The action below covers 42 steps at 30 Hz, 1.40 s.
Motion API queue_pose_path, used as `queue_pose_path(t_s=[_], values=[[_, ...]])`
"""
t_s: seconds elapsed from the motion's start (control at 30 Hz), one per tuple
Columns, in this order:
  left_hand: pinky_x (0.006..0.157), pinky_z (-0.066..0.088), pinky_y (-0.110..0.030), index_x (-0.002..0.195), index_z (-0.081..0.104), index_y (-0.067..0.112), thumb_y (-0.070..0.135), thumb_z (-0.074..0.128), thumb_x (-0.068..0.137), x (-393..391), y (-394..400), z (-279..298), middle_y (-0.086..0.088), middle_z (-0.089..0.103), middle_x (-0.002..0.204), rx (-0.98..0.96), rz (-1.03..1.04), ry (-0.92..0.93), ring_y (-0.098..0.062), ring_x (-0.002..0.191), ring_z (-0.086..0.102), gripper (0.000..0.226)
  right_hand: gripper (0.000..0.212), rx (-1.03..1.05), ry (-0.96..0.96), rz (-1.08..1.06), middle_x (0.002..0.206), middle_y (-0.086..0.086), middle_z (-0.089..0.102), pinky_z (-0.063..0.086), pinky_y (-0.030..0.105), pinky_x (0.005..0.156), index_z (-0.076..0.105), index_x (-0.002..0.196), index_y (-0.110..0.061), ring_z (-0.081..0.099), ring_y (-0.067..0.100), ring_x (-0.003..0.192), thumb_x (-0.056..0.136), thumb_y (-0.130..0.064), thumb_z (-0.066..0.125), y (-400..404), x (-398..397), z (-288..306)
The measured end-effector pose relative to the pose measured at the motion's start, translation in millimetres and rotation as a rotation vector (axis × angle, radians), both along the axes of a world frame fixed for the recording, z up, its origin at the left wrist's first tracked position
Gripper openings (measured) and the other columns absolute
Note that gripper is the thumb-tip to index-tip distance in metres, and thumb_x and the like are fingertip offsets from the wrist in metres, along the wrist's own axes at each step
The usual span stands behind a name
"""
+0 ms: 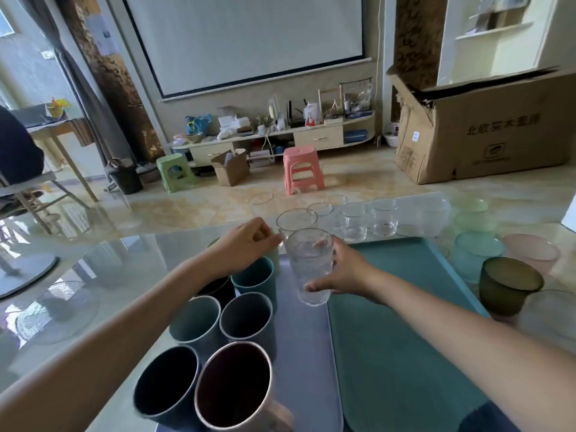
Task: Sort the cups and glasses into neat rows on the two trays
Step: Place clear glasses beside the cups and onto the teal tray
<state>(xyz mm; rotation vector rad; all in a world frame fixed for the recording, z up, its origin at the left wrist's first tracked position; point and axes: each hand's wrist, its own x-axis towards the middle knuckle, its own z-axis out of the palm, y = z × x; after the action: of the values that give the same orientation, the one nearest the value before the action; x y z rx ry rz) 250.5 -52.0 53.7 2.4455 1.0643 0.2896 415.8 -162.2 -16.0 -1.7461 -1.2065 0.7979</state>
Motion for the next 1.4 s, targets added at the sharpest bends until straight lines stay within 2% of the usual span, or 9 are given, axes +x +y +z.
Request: queue_pose_path(t_s=[0.1, 0.3, 0.5, 0.63, 0.83, 0.97, 1.13, 1.27, 1.4], values=[[0.075, 0.052, -0.034, 0.091, 0.061, 0.014, 0.033, 0.057, 0.089, -17.8, 9.0, -20.9, -0.002, 0.066, 0.087, 0.164, 0.017, 0.172, -0.022, 0.081, 0.063, 0.02, 0.079, 0.004, 0.026, -0.025, 0.118, 0.002, 0.056, 0.052, 0.043, 0.09, 0.043, 0.119, -0.023, 0.056, 0.023, 0.109, 0.056, -0.02, 0.09, 8.5, 0.1, -11.4], [0.076, 0.055, -0.042, 0.094, 0.067, 0.018, 0.038, 0.056, 0.088, -21.0, 10.9, -51.0, 0.001, 0.071, 0.087, 0.153, -0.025, 0.264, -0.02, 0.08, 0.065, 0.023, 0.08, -0.002, 0.004, 0.014, 0.115, 0.001, 0.057, 0.049, 0.03, 0.091, 0.043, 0.121, -0.02, 0.056, 0.019, 0.107, 0.056, -0.015, 0.09, 17.1, -6.6, -24.6], [0.079, 0.055, -0.041, 0.103, 0.064, 0.023, 0.032, 0.054, 0.089, -17.2, 9.9, -56.9, 0.006, 0.071, 0.093, 0.153, -0.082, 0.229, -0.018, 0.086, 0.065, 0.019, 0.074, -0.013, 0.09, 0.053, 0.107, -0.003, 0.057, 0.05, 0.016, 0.059, 0.043, 0.119, -0.02, 0.057, 0.013, 0.096, 0.061, -0.005, 0.086, 18.3, -11.1, -33.3], [0.081, 0.054, -0.04, 0.106, 0.064, 0.022, 0.031, 0.055, 0.091, -18.3, 9.2, -56.7, 0.005, 0.071, 0.096, 0.129, -0.096, 0.201, -0.017, 0.088, 0.065, 0.02, 0.079, -0.015, 0.081, 0.062, 0.117, 0.001, 0.056, 0.049, 0.024, 0.074, 0.041, 0.127, -0.016, 0.054, 0.017, 0.111, 0.062, -0.005, 0.085, 20.8, -12.9, -35.8], [0.084, 0.053, -0.039, 0.107, 0.064, 0.02, 0.029, 0.057, 0.091, -19.3, 11.9, -55.2, 0.004, 0.072, 0.098, 0.099, -0.122, 0.182, -0.015, 0.088, 0.065, 0.02, 0.084, -0.033, 0.012, 0.067, 0.124, 0.002, 0.054, 0.04, 0.022, 0.089, 0.037, 0.133, -0.018, 0.052, 0.017, 0.114, 0.064, -0.011, 0.084, 25.9, -13.5, -40.9], [0.084, 0.053, -0.034, 0.107, 0.065, 0.018, 0.026, 0.058, 0.091, -20.0, 14.2, -52.4, 0.001, 0.073, 0.096, 0.077, -0.137, 0.173, -0.014, 0.086, 0.065, 0.019, 0.084, -0.062, -0.018, 0.048, 0.125, 0.006, 0.055, 0.044, 0.033, 0.099, 0.035, 0.133, -0.019, 0.054, 0.022, 0.114, 0.065, -0.017, 0.084, 30.5, -14.2, -45.6], [0.081, 0.047, -0.023, 0.107, 0.065, 0.014, 0.023, 0.059, 0.091, -21.7, 16.5, -49.4, -0.002, 0.072, 0.095, 0.043, -0.151, 0.158, -0.014, 0.085, 0.064, 0.019, 0.084, -0.09, -0.052, 0.036, 0.124, 0.004, 0.054, 0.044, 0.039, 0.101, 0.033, 0.132, -0.019, 0.054, 0.023, 0.115, 0.065, -0.023, 0.084, 33.6, -16.8, -47.5], [0.084, 0.05, -0.027, 0.107, 0.064, 0.014, 0.023, 0.059, 0.091, -24.3, 16.8, -52.2, -0.001, 0.072, 0.096, 0.042, -0.159, 0.146, -0.016, 0.087, 0.065, 0.019, 0.082, -0.104, -0.073, 0.054, 0.125, 0.005, 0.054, 0.044, 0.037, 0.101, 0.034, 0.132, -0.019, 0.054, 0.023, 0.114, 0.067, -0.024, 0.084, 31.8, -15.8, -46.2], [0.075, 0.044, -0.02, 0.107, 0.063, 0.014, 0.022, 0.059, 0.091, -27.1, 17.7, -56.4, 0.003, 0.068, 0.09, 0.026, -0.175, 0.125, -0.012, 0.078, 0.061, 0.018, 0.084, -0.107, -0.082, 0.052, 0.127, 0.004, 0.052, 0.043, 0.038, 0.102, 0.033, 0.132, -0.019, 0.053, 0.023, 0.117, 0.066, -0.024, 0.084, 30.4, -17.0, -44.7]])
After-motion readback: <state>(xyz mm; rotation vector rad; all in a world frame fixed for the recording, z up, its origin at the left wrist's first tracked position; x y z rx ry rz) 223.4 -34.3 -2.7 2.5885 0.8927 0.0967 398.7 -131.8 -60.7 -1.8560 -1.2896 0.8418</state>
